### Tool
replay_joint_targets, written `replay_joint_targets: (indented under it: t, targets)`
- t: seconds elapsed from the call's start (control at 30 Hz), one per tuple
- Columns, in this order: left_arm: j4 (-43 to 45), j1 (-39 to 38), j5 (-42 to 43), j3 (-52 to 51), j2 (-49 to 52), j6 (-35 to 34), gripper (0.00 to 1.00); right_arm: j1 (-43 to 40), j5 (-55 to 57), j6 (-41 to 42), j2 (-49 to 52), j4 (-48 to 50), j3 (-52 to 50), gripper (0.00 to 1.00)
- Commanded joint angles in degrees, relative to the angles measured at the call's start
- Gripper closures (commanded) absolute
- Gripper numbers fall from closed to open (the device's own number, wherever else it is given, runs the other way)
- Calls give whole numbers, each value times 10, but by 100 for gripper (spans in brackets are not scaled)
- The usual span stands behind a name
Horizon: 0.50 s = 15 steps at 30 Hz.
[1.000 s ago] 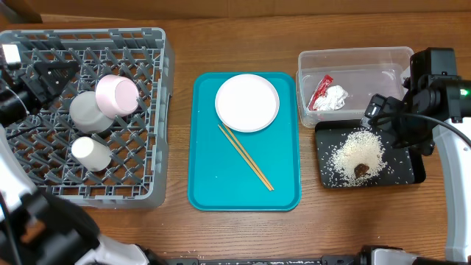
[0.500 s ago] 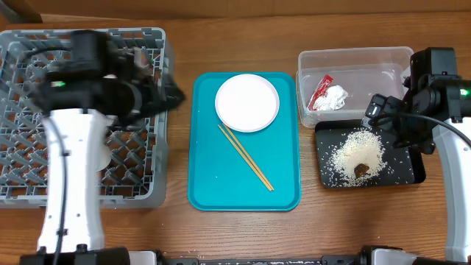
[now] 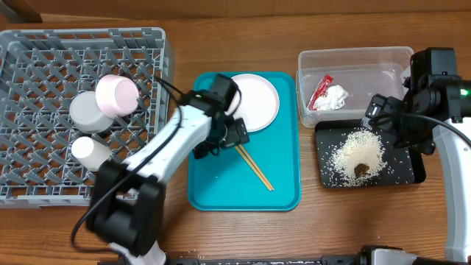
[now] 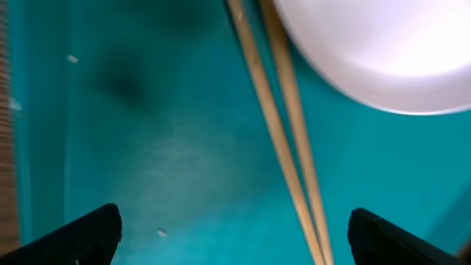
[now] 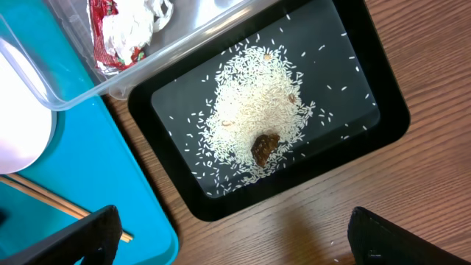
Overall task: Sort waste into correct bins and load items into the dishwasher
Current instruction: 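Grasp the wooden chopsticks with the left gripper and lift them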
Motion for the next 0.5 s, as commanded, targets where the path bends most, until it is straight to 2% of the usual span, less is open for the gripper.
replay_joint_targets:
  t: [0.0,0.37,0.47]
  targets:
    - [16,-4,-17,-7,43,-17,1,-1,3,-1,-1,1,4,0]
    - [16,-4,-20,-7,82,-18,6,-1,4,-2,-1,1,4,0]
    - [0,-4,-22,-8,82,-18,15,-1,4,-2,-1,1,4,0]
